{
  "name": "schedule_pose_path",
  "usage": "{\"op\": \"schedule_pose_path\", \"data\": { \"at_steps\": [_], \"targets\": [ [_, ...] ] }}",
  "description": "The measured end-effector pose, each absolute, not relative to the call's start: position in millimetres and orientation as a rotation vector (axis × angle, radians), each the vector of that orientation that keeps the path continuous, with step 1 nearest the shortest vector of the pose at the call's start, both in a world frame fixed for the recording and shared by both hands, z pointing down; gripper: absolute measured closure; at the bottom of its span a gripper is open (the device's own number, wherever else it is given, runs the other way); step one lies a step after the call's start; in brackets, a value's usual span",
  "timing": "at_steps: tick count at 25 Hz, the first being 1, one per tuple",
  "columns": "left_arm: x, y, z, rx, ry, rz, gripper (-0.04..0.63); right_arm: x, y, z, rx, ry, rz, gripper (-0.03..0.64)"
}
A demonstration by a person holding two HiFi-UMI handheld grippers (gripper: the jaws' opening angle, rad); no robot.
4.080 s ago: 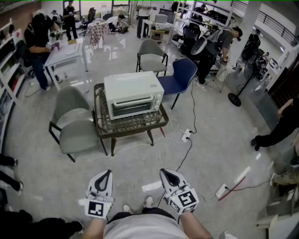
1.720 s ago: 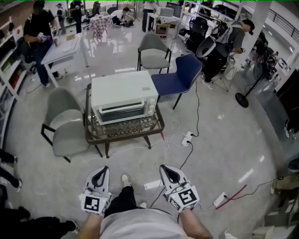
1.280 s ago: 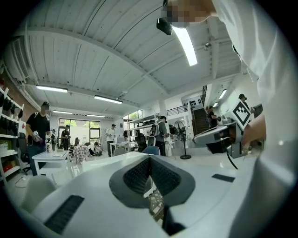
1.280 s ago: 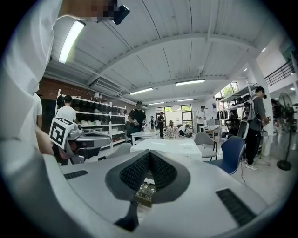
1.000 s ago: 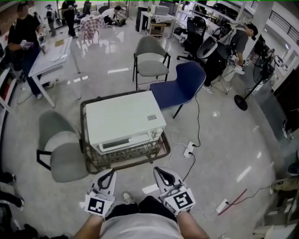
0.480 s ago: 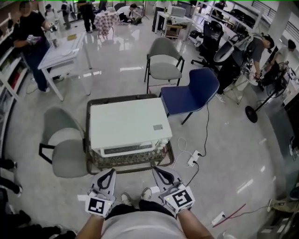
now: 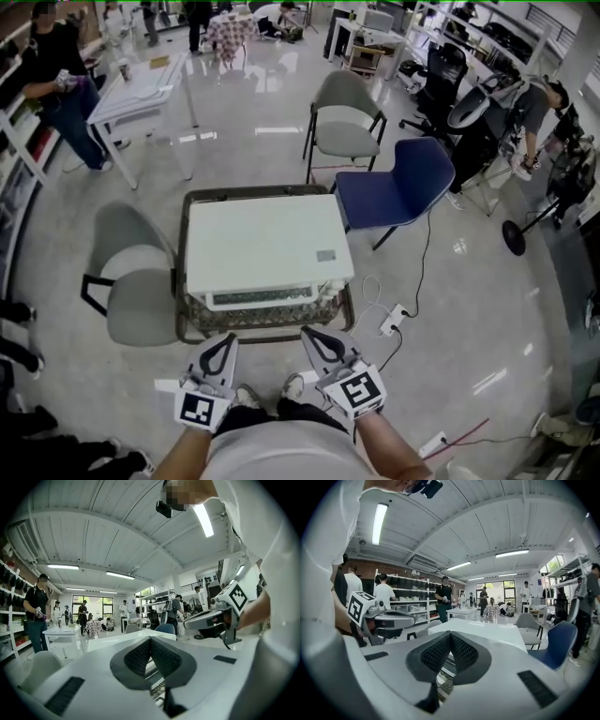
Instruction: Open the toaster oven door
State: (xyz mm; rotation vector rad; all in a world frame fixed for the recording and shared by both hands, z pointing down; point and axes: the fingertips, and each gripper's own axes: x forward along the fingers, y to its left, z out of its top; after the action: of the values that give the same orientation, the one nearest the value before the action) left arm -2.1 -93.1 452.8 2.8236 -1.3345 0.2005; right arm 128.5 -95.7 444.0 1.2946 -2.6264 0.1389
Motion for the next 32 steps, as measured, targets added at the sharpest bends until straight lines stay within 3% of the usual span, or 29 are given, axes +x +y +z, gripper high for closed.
{"op": "schedule_pose_path", "data": {
  "at_steps": [20, 32],
  "targets": [
    [-46, -90, 453, 2.859, -1.226, 0.153, 0.578, 84, -93, 440, 1.344, -2.508, 0.062, 0.594],
    [-78, -79, 458, 2.827, -1.256, 0.135, 0.578, 61, -126, 479, 1.114, -2.297, -0.121, 0.567]
  ]
}}
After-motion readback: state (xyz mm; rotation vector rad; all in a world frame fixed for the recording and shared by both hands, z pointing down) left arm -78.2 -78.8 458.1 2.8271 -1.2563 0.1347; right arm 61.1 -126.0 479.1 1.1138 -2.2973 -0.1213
